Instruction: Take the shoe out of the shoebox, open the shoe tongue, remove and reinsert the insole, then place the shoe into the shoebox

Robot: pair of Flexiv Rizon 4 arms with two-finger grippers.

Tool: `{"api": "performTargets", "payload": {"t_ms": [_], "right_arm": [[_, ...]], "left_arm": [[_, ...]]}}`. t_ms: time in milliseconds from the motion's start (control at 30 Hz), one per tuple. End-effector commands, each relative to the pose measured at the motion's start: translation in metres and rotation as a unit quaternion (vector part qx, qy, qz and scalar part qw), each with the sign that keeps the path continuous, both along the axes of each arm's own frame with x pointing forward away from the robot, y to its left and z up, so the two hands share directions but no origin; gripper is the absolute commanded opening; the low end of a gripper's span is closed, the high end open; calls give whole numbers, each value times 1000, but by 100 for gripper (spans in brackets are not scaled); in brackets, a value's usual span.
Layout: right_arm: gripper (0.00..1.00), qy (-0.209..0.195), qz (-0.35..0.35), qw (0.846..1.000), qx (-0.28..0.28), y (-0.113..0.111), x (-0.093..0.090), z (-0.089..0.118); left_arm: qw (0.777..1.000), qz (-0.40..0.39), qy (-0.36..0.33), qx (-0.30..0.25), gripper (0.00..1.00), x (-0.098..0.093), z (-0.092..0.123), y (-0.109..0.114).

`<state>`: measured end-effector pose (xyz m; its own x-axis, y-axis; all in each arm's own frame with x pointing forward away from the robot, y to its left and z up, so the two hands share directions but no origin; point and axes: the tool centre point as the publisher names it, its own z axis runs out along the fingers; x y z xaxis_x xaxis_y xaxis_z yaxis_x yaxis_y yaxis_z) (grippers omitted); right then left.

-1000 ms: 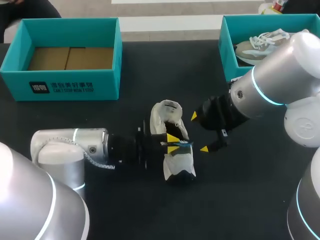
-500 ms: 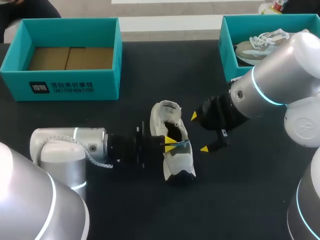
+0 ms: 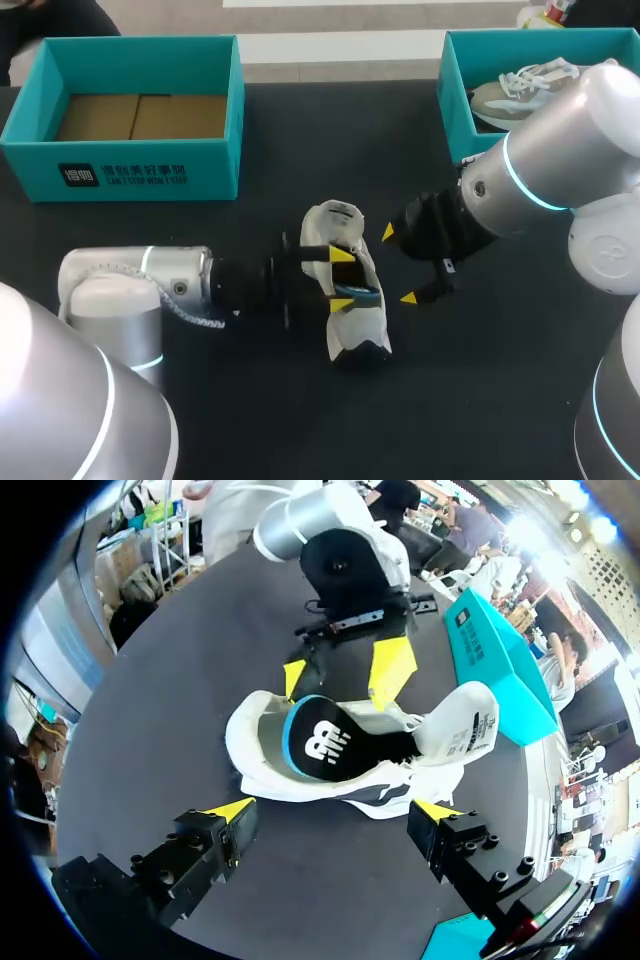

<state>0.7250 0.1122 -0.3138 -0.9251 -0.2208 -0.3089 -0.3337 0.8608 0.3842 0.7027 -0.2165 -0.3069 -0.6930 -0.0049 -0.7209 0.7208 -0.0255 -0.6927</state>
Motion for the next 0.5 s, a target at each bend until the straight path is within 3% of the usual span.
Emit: {"api": "performTargets", "payload": {"t_ms": [33, 300, 500], "right_arm": [[100, -1, 0, 1000, 1, 0, -1, -1], [100, -1, 0, 1000, 1, 0, -1, -1], [100, -1, 0, 1000, 1, 0, -1, -1]], "left_arm": [[1000, -4, -2, -2, 70, -4, 11, 9], [1000, -26, 7, -2, 100, -11, 29, 19], [998, -51, 30, 17, 100, -7, 41, 24]]}}
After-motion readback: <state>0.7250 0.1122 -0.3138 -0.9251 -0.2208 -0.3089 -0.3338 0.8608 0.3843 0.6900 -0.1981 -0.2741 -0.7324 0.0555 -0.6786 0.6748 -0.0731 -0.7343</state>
